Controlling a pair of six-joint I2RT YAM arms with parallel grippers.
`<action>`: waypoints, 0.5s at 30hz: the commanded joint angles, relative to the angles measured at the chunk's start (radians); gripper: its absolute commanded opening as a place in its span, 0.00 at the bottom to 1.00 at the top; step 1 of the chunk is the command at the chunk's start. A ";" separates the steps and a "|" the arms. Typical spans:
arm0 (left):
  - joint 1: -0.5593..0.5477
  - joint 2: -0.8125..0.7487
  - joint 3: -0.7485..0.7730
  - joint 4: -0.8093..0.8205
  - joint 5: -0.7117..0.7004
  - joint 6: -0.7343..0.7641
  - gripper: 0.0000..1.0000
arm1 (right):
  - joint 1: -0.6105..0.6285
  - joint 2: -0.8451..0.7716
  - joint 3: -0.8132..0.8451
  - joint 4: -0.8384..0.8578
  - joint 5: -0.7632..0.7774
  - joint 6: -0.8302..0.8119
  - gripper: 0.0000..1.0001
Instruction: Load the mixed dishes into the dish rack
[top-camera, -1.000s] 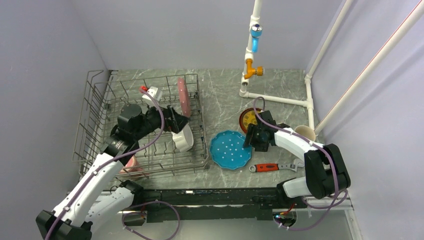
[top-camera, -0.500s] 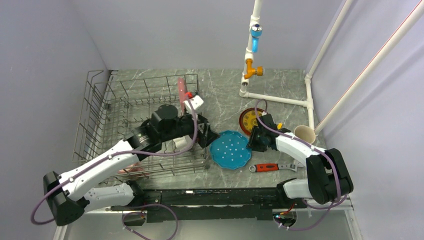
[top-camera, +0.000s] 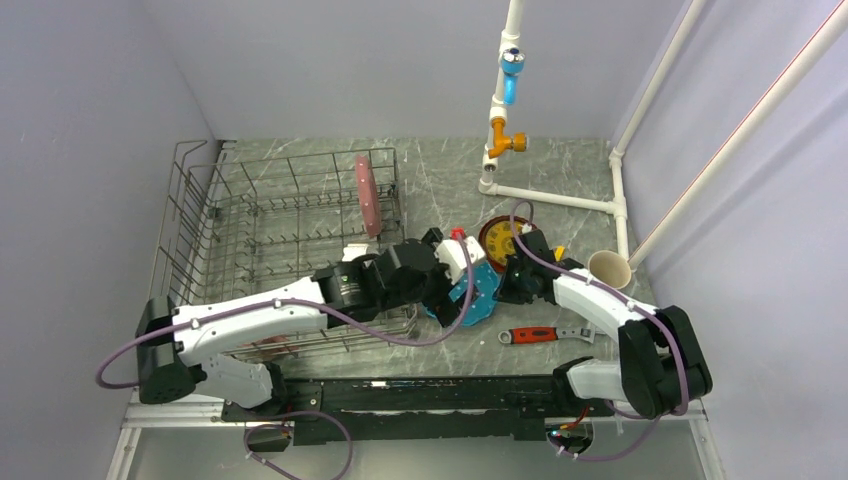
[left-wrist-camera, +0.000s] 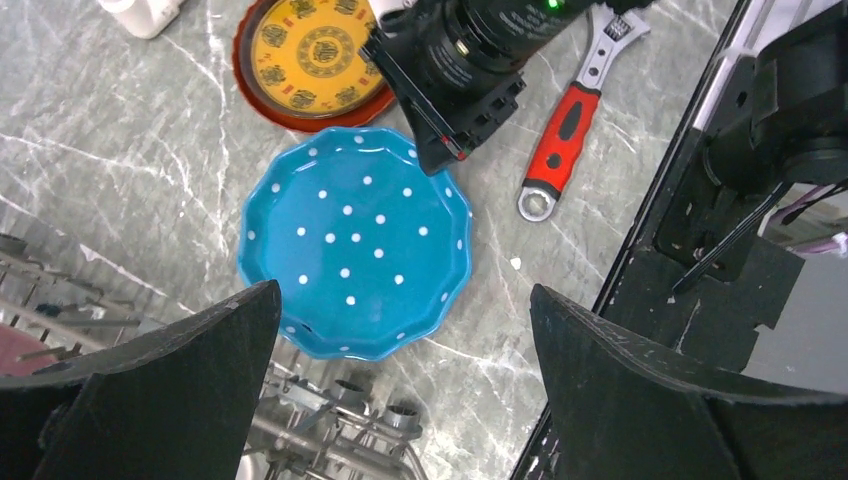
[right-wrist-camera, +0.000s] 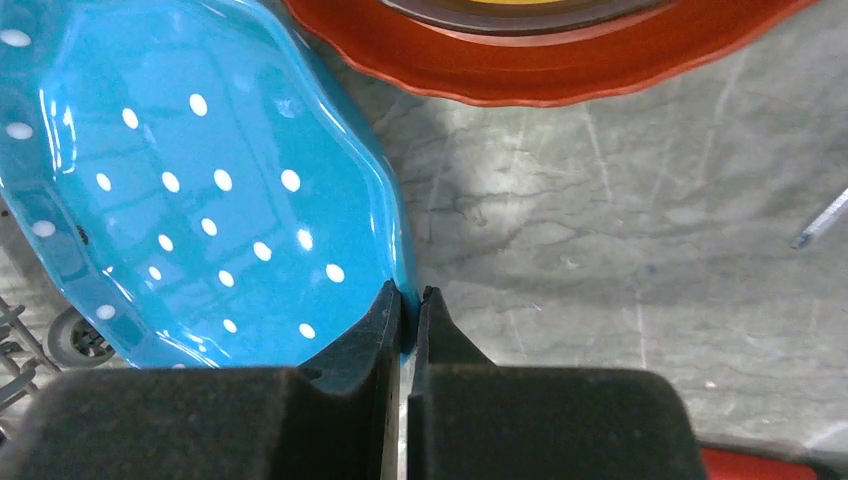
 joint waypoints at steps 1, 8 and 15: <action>-0.063 0.073 0.036 0.044 -0.013 0.042 0.99 | -0.009 -0.056 0.043 -0.118 0.059 -0.020 0.00; -0.191 0.249 0.086 0.003 -0.060 0.216 0.96 | -0.008 -0.096 0.088 -0.194 0.011 -0.012 0.00; -0.224 0.389 0.088 -0.004 -0.177 0.289 0.98 | -0.010 -0.161 0.125 -0.261 -0.003 -0.009 0.00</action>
